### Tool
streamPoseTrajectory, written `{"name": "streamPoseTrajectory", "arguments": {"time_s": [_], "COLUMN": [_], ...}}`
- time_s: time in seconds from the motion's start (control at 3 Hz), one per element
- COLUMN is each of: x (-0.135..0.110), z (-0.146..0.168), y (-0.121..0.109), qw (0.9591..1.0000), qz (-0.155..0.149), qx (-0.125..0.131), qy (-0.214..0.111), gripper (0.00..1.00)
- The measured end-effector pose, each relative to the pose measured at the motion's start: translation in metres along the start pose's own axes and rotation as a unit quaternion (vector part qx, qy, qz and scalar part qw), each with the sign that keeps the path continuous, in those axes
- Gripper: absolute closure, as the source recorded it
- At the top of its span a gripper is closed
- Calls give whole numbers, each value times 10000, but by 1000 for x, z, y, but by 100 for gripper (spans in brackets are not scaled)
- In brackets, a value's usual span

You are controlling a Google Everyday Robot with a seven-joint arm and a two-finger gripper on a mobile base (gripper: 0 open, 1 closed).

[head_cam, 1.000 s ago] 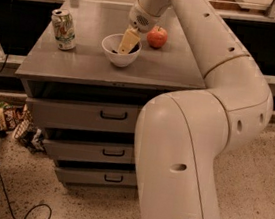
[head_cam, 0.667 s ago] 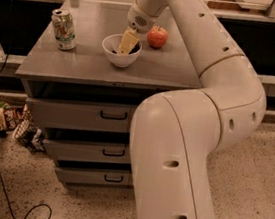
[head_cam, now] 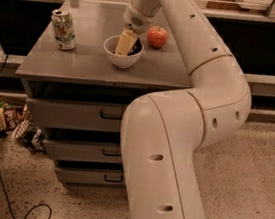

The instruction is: Pick rxbar chocolate from white bowl and place on counter

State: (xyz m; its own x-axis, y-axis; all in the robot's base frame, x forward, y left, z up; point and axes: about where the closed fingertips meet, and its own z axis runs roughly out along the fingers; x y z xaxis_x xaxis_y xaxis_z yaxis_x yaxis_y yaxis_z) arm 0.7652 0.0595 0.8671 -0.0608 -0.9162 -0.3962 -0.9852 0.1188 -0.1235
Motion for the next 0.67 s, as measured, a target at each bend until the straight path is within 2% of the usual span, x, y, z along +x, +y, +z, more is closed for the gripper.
{"name": "streamPoseTrajectory", "arguments": {"time_s": [0.33, 0.67], "x": [-5, -10], "z": [2, 5], "y": [-2, -3], "qw": [10000, 9999], "qz": [-91, -157], "qx": [-1, -22], "qy": [10, -39], "gripper": [51, 82]}}
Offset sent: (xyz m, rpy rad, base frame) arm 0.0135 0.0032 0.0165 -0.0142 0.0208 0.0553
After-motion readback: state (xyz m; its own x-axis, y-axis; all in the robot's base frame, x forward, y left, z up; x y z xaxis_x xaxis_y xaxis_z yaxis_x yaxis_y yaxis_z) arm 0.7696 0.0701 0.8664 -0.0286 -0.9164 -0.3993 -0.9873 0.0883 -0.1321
